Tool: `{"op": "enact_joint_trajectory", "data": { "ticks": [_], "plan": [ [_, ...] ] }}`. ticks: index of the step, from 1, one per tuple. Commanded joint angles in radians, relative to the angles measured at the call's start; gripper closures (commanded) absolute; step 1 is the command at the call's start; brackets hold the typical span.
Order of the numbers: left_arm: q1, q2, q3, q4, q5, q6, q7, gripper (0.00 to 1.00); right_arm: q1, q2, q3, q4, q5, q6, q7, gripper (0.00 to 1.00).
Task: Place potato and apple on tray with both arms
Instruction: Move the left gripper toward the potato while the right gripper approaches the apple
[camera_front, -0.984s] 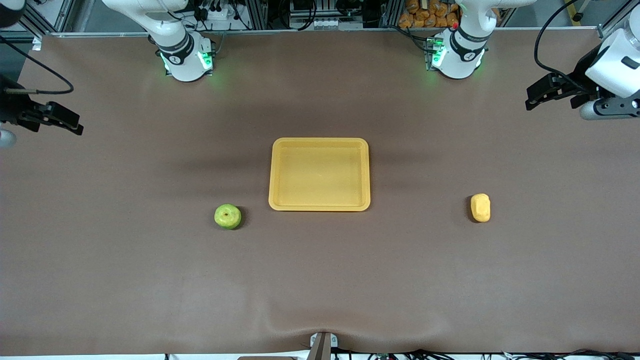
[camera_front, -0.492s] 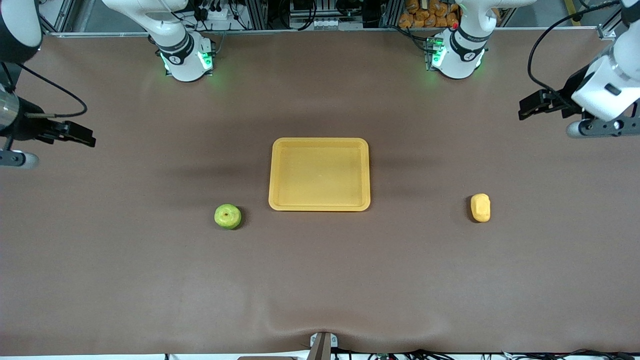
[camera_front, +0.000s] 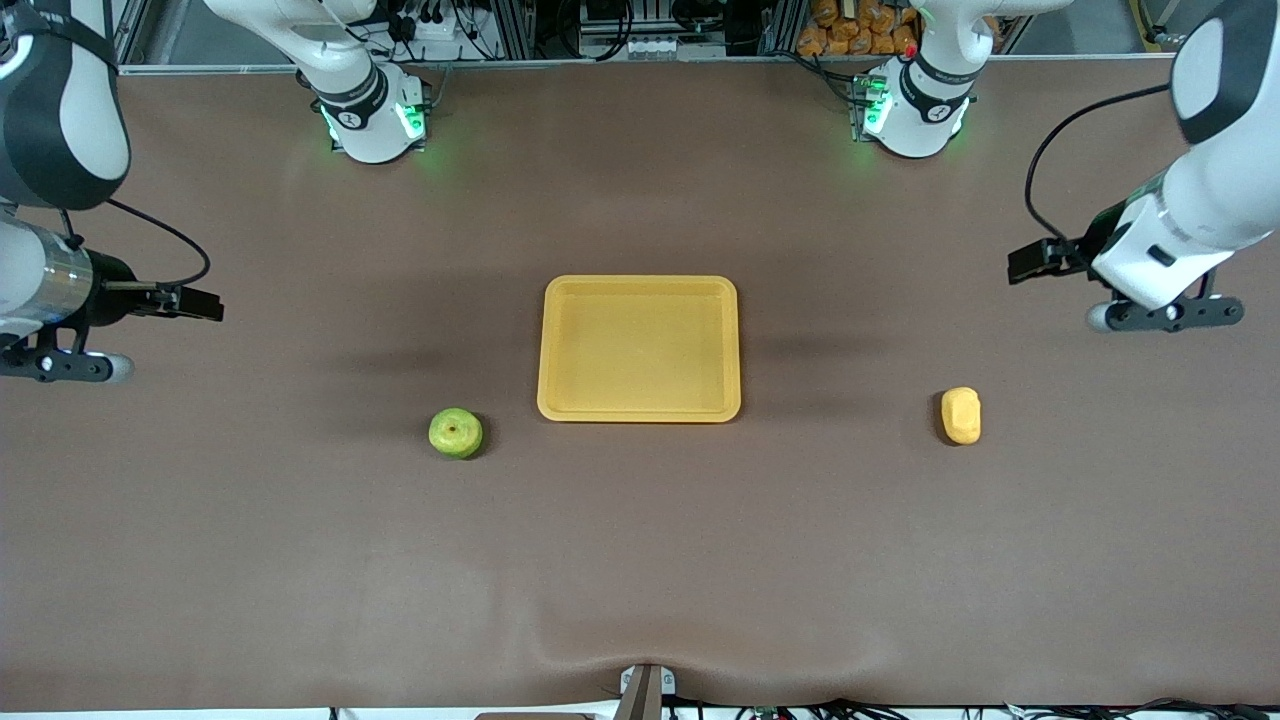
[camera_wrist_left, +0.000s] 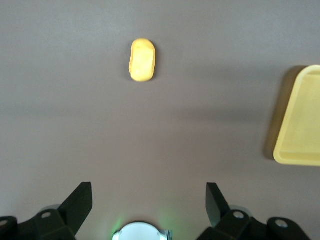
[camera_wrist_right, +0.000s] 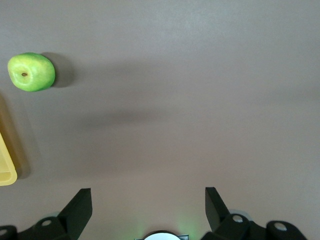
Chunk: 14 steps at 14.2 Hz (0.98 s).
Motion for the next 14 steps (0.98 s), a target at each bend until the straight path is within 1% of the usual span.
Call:
{"op": "enact_joint_trajectory", "data": {
  "ticks": [1,3,4,9,10,12,14],
  "plan": [
    [0.009,-0.004,-0.001,-0.097,0.009,0.119,0.017,0.00,-0.004,0.037,0.005,0.033,-0.019,-0.011,-0.011,0.00],
    [0.009,0.027,0.000,-0.120,0.009,0.177,0.017,0.00,-0.004,0.049,0.005,0.033,-0.008,0.021,-0.011,0.00],
    [0.009,0.048,0.000,-0.120,0.018,0.191,0.017,0.00,-0.001,0.057,0.005,0.033,-0.005,0.047,-0.011,0.00],
    [0.009,0.124,0.002,-0.121,0.032,0.263,0.017,0.00,0.005,0.098,0.011,0.031,0.001,0.090,-0.002,0.00],
    [0.018,0.139,0.002,-0.121,0.046,0.282,0.019,0.00,0.006,0.107,0.012,0.031,0.003,0.098,0.000,0.00],
    [0.028,0.176,-0.003,-0.121,0.108,0.334,0.017,0.00,0.025,0.127,0.012,0.031,0.006,0.116,0.006,0.00],
    [0.031,0.208,-0.001,-0.121,0.113,0.374,0.017,0.00,0.025,0.147,0.011,0.030,0.081,0.142,0.006,0.00]
  ]
}}
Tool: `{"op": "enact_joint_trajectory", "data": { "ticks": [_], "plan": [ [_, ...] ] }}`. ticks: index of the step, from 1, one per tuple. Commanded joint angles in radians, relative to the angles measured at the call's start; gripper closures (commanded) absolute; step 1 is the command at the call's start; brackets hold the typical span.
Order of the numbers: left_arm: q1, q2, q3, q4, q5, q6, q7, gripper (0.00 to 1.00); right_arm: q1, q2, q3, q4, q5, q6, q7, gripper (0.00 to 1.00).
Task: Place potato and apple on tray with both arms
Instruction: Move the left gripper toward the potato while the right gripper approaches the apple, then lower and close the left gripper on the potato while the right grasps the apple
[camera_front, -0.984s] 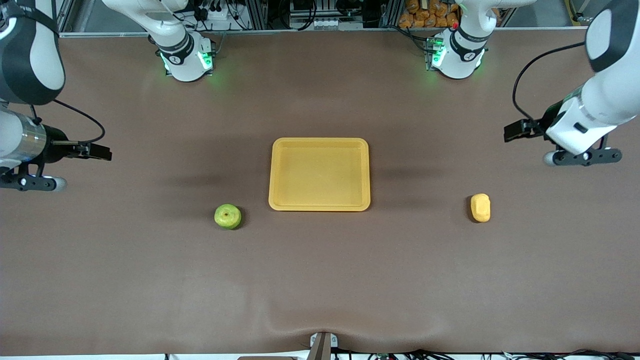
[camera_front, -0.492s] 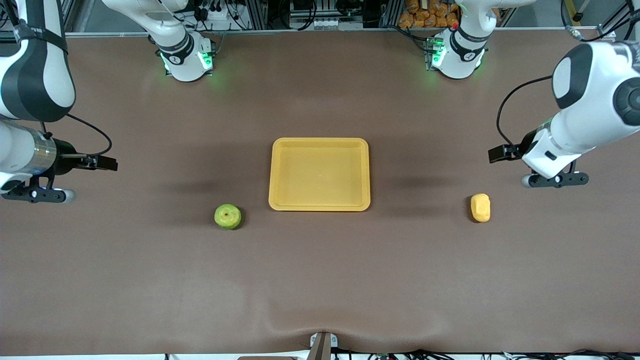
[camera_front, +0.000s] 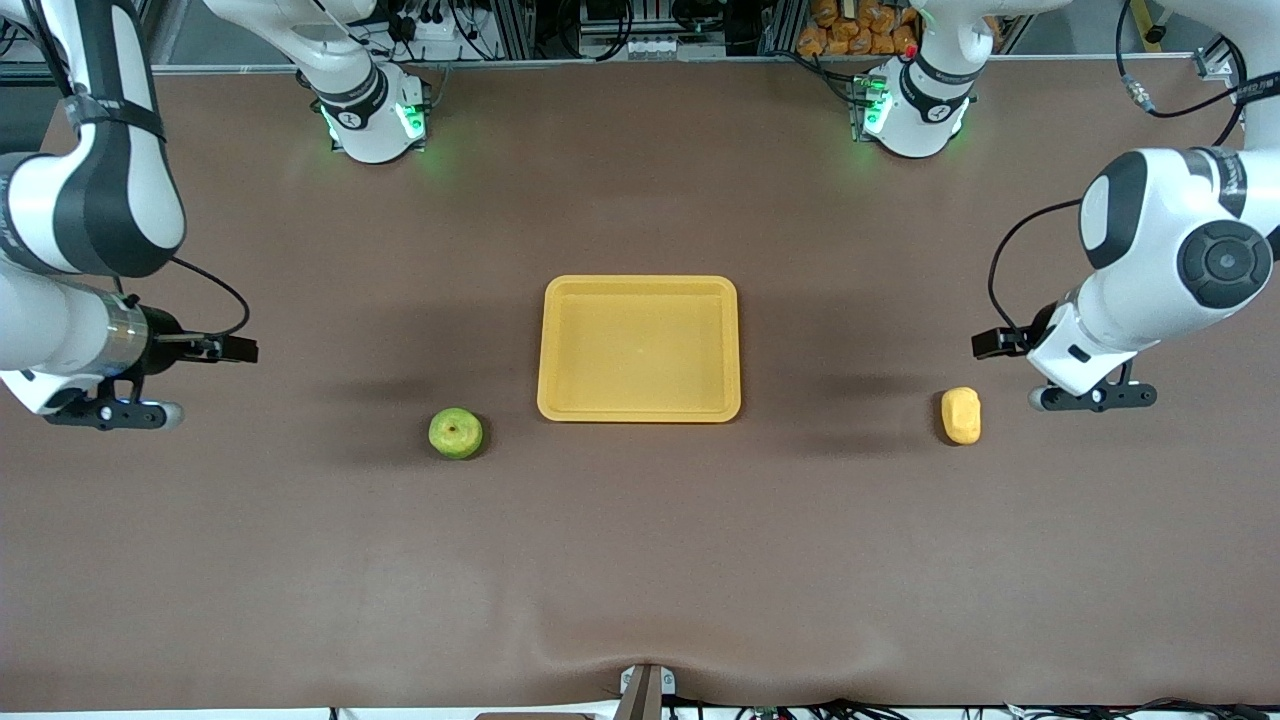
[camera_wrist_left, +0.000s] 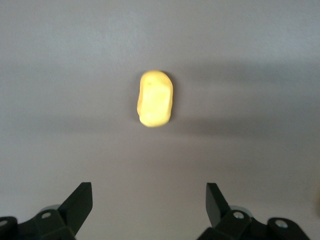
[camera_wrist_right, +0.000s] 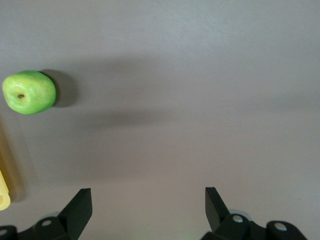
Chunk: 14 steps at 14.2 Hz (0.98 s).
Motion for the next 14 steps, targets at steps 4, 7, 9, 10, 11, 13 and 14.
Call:
{"op": "enact_joint_trajectory", "data": {
  "ticks": [4,7,9,10,11,13,14],
  "plan": [
    [0.010,0.093,-0.003,0.000,0.026,0.123,0.017,0.00,0.018,0.057,-0.004,0.020,0.098,0.050,0.017,0.00],
    [0.010,0.133,-0.002,0.000,0.026,0.183,0.011,0.00,0.040,0.080,-0.003,0.019,0.103,0.076,0.056,0.00],
    [0.008,0.165,0.001,0.011,0.026,0.203,0.000,0.00,0.061,0.086,-0.003,0.016,0.103,0.095,0.082,0.00],
    [0.010,0.181,0.002,0.013,0.026,0.224,-0.001,0.00,0.073,0.095,-0.003,0.016,0.103,0.105,0.096,0.00],
    [0.010,0.193,0.003,0.013,0.026,0.244,-0.001,0.00,0.082,0.100,-0.003,0.014,0.105,0.121,0.112,0.00],
    [0.010,0.208,0.011,0.011,0.028,0.261,-0.001,0.00,0.107,0.115,-0.003,0.008,0.105,0.151,0.146,0.00],
    [0.010,0.216,0.015,0.011,0.028,0.273,-0.001,0.00,0.116,0.124,-0.003,0.008,0.105,0.162,0.154,0.00]
  ]
}}
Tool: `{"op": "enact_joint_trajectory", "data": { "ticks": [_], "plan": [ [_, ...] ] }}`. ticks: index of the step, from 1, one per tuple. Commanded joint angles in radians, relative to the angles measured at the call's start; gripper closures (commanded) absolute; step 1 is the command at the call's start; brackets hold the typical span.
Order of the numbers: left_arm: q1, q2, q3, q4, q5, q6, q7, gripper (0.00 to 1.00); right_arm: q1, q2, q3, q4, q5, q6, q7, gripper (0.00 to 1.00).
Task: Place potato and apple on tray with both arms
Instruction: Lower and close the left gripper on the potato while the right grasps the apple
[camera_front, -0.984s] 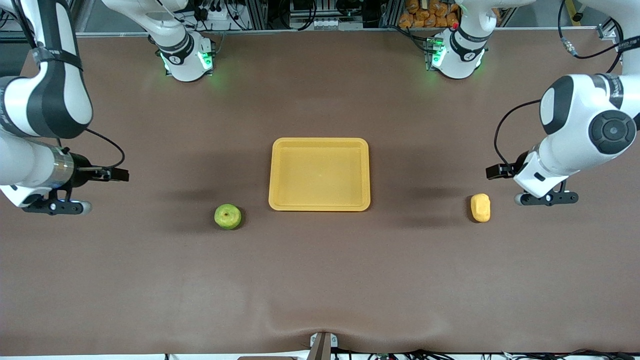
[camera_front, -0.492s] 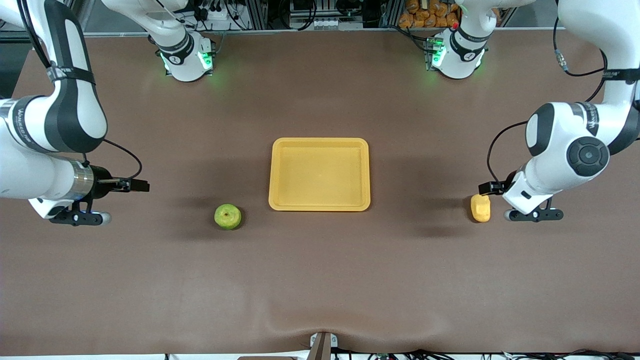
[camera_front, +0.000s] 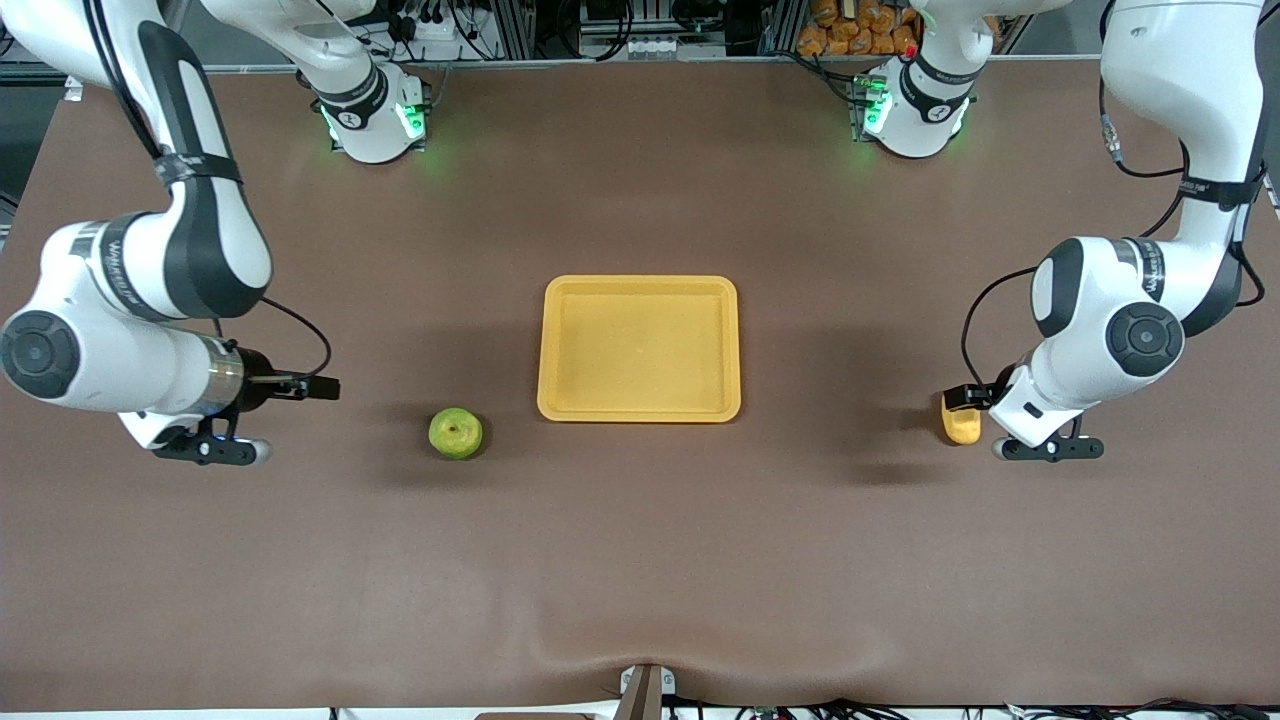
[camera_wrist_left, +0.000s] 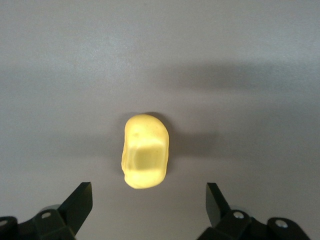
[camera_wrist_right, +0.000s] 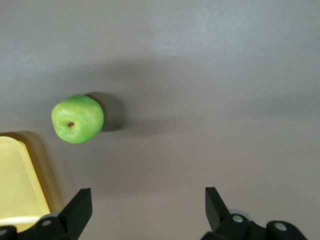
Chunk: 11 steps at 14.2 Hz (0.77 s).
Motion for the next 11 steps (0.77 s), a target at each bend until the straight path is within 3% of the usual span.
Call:
{"op": "enact_joint_trajectory", "data": {
  "ticks": [1,11],
  "plan": [
    [0.004,0.024,0.009,0.010,0.019,0.035,-0.001,0.00,0.026,0.030,-0.004,0.009,0.009,0.030,0.036,0.00],
    [0.027,0.125,0.007,0.006,0.034,0.142,-0.001,0.00,0.120,0.107,-0.004,-0.011,0.009,0.168,0.139,0.00]
  ]
}}
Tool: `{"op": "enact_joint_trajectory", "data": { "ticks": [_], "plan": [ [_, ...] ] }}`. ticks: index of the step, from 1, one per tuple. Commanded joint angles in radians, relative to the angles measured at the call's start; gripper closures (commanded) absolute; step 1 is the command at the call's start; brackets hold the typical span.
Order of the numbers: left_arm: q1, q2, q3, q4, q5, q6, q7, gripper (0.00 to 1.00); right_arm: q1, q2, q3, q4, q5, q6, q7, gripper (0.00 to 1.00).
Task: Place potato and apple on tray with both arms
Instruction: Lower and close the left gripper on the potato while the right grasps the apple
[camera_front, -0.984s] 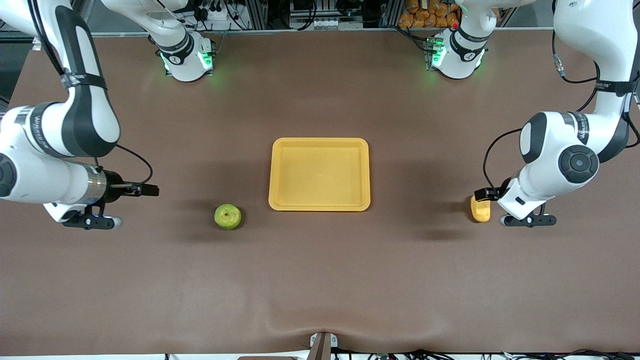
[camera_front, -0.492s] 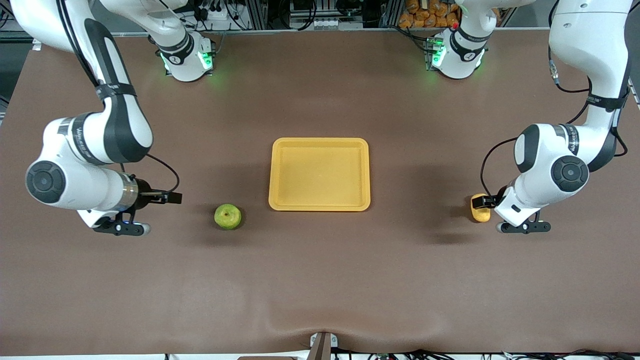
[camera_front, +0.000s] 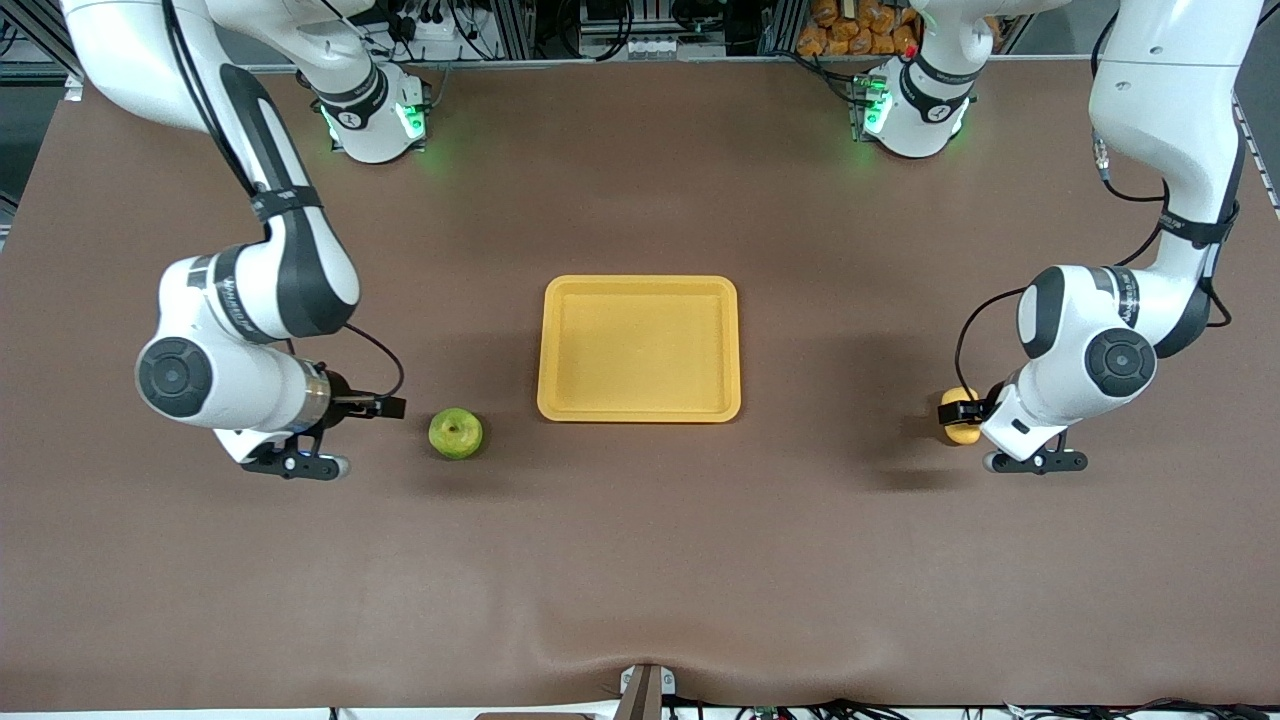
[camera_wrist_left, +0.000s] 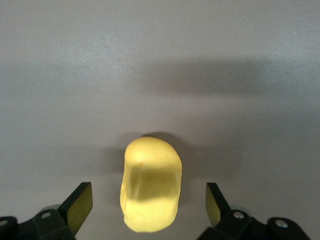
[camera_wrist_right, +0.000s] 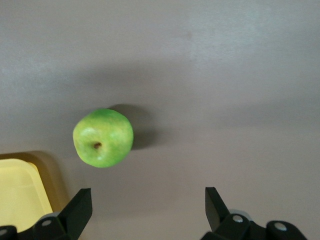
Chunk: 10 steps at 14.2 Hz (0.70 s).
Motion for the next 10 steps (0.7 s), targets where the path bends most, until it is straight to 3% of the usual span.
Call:
{"op": "enact_joint_trajectory", "data": {
  "ticks": [1,10],
  "plan": [
    [0.013,0.023,-0.002,0.006,0.022,0.028,-0.001,0.00,0.027,0.029,-0.006,-0.003,0.009,0.045,0.027,0.00],
    [0.011,0.038,-0.003,0.000,0.022,0.042,-0.003,0.00,0.087,0.125,-0.006,-0.002,0.007,0.183,0.093,0.00]
  ]
}}
